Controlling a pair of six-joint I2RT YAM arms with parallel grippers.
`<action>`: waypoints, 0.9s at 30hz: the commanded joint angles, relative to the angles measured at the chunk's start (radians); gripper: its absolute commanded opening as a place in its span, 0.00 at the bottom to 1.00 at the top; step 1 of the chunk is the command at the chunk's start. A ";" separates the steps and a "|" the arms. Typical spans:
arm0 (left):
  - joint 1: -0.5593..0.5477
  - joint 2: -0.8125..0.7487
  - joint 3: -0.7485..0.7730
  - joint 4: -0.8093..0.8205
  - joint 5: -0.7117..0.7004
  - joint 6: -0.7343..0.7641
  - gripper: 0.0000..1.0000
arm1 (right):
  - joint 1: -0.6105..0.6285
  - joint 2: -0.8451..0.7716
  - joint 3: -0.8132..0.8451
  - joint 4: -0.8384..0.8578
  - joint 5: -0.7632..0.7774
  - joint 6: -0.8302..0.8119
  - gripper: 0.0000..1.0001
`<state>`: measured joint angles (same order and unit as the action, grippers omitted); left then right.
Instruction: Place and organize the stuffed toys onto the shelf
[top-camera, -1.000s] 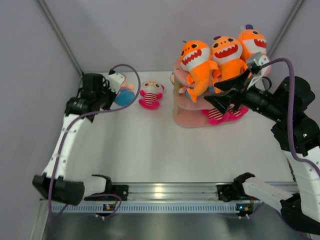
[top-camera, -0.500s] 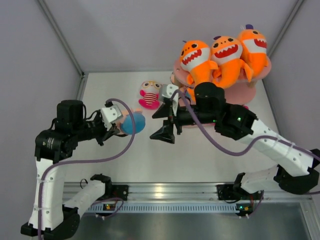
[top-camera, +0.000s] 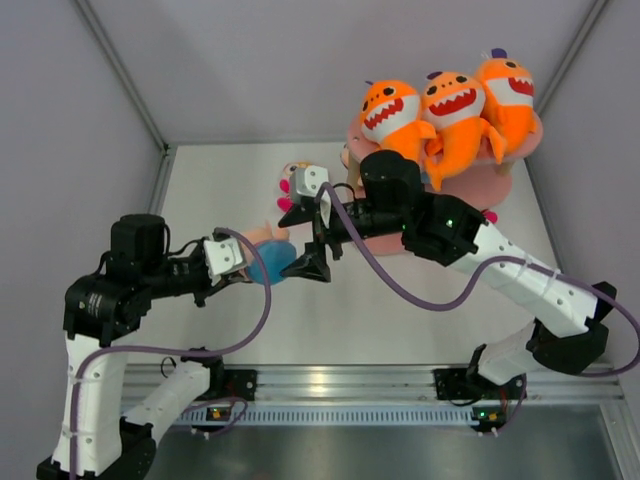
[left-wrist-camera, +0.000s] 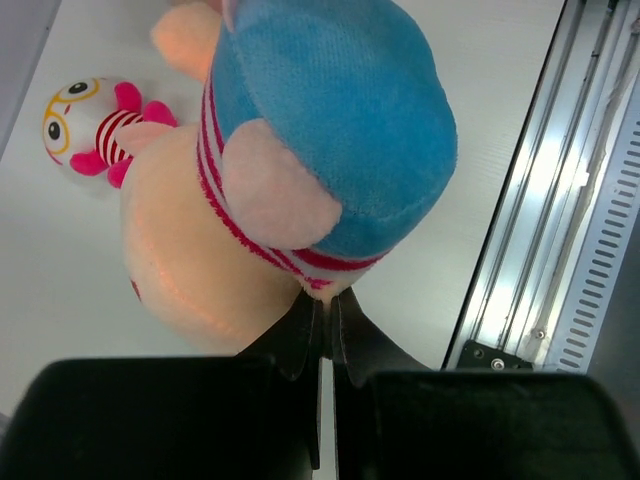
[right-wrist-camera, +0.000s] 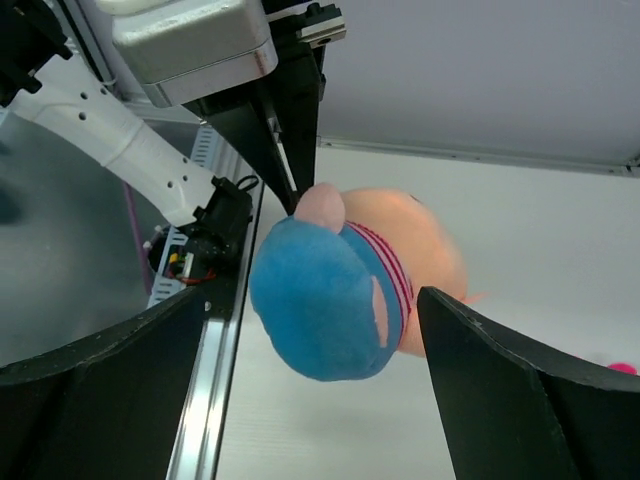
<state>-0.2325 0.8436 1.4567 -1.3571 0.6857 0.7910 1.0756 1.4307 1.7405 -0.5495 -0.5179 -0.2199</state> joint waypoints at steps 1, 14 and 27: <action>-0.013 -0.015 0.004 -0.152 0.083 0.011 0.00 | -0.046 0.040 0.085 -0.019 -0.129 -0.038 0.88; -0.022 -0.009 0.030 -0.152 0.072 0.017 0.00 | -0.066 0.197 0.189 -0.170 -0.240 -0.021 0.79; -0.021 -0.012 -0.035 -0.128 0.074 -0.007 0.51 | 0.098 -0.062 -0.235 -0.116 0.118 -0.005 0.00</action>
<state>-0.2543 0.8356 1.4319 -1.3914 0.7490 0.7914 1.1290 1.4796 1.5780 -0.6579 -0.5571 -0.2142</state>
